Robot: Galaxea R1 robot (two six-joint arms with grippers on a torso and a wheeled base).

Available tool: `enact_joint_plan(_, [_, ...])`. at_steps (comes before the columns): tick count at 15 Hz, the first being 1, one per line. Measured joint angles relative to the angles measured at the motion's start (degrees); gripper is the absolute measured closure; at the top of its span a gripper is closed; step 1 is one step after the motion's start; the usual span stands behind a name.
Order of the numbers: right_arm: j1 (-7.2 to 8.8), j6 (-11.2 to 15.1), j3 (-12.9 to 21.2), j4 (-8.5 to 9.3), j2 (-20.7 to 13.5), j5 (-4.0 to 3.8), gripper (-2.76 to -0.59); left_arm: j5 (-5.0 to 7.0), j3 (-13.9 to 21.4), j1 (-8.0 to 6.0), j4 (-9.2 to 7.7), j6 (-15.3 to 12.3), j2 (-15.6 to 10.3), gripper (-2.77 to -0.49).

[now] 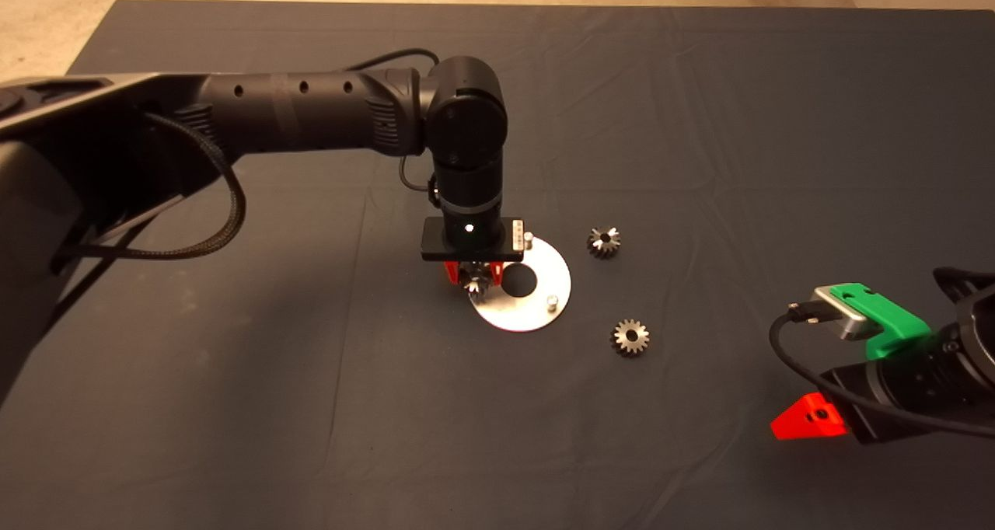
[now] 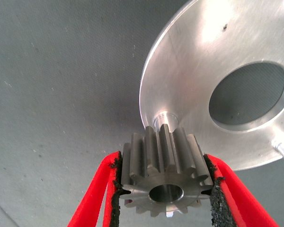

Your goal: Install three planetary gears onto the carrier pins

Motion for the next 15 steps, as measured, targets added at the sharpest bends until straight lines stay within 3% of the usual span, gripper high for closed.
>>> enact_joint_plan(7, [0.00, 0.00, 0.00, 0.00, 0.00, -0.04, -2.73, -0.50, 0.12, 0.10, -0.02, 0.22, -0.33, -0.99])
enact_joint_plan(11, [0.00, 0.00, 0.00, 0.00, -0.02, -0.01, -2.73, -2.73, 0.12, 0.18, -0.16, 1.05, -0.49, -0.99])
enact_joint_plan(15, [0.00, 0.00, 0.00, 0.00, -0.02, -0.04, -2.73, -2.91, 0.12, 0.27, -0.11, 1.27, -0.49, -0.99])
